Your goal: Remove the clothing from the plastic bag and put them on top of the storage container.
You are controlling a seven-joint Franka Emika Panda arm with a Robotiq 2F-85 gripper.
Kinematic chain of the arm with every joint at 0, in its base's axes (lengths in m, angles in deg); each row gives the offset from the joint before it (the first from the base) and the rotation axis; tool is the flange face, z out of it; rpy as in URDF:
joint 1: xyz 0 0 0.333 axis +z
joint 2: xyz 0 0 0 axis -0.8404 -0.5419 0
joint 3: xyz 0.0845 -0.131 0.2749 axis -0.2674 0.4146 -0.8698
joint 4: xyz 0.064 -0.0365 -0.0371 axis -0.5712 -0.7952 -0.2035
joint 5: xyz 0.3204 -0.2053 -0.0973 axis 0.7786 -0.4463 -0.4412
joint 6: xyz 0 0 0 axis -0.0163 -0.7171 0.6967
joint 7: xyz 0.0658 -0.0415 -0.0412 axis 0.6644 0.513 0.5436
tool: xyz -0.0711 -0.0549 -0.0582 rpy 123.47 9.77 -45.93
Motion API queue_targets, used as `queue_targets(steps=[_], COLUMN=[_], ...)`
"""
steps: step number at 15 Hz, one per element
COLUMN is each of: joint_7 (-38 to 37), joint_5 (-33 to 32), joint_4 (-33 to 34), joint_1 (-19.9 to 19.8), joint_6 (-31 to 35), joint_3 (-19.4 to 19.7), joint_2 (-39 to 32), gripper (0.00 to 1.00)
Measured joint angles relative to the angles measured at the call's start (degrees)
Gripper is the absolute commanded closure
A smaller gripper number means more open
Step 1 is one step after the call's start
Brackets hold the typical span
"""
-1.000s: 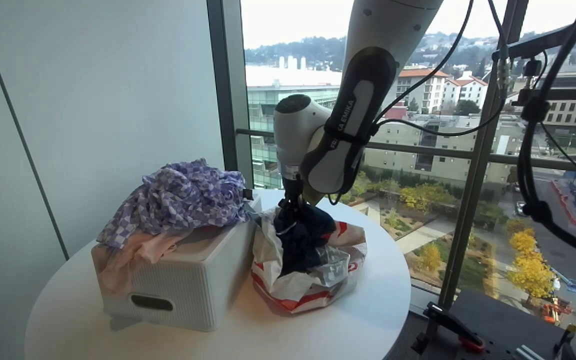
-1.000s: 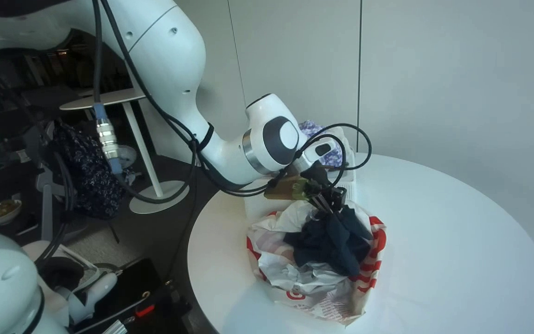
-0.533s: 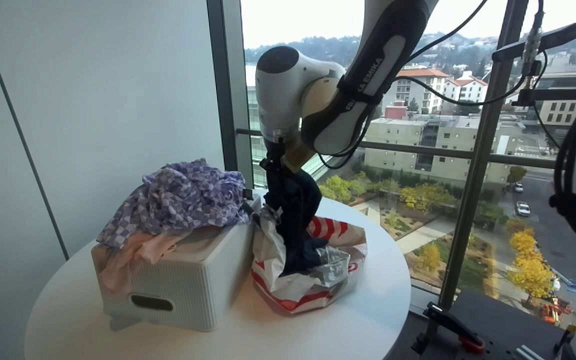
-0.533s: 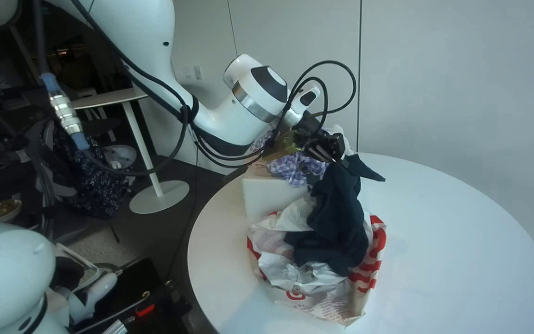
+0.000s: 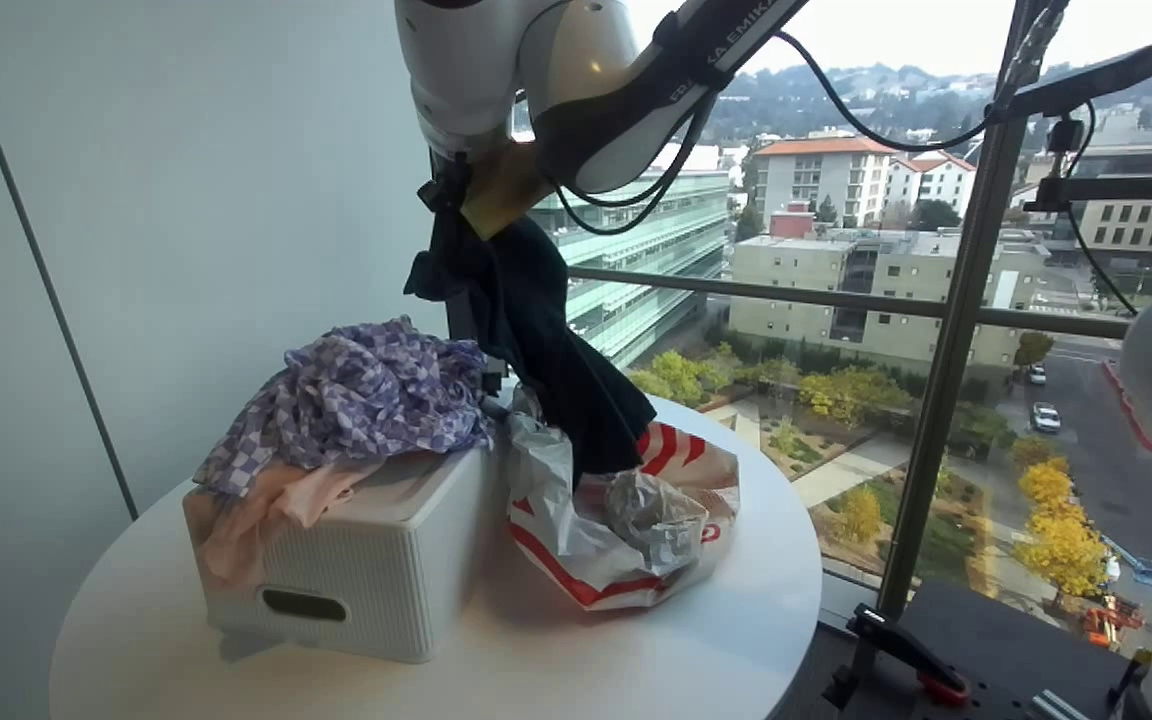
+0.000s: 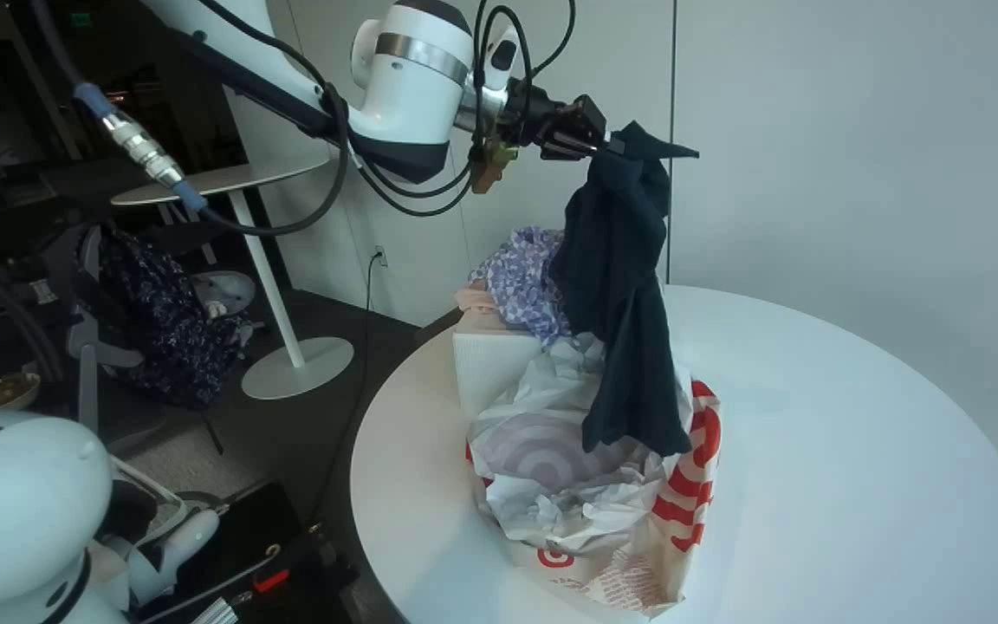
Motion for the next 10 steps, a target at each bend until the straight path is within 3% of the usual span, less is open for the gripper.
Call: queue_targets(steps=[6,10], joint_7=[-7.27,-11.95], joint_5=[-12.35,-15.09], joint_4=[6.59,7.96], joint_1=[-17.35,-26.94], joint_6=[-10.61,-11.33], joint_3=[-26.4,-38.03], joint_2=[6.14,8.69], gripper=[0.88,0.86])
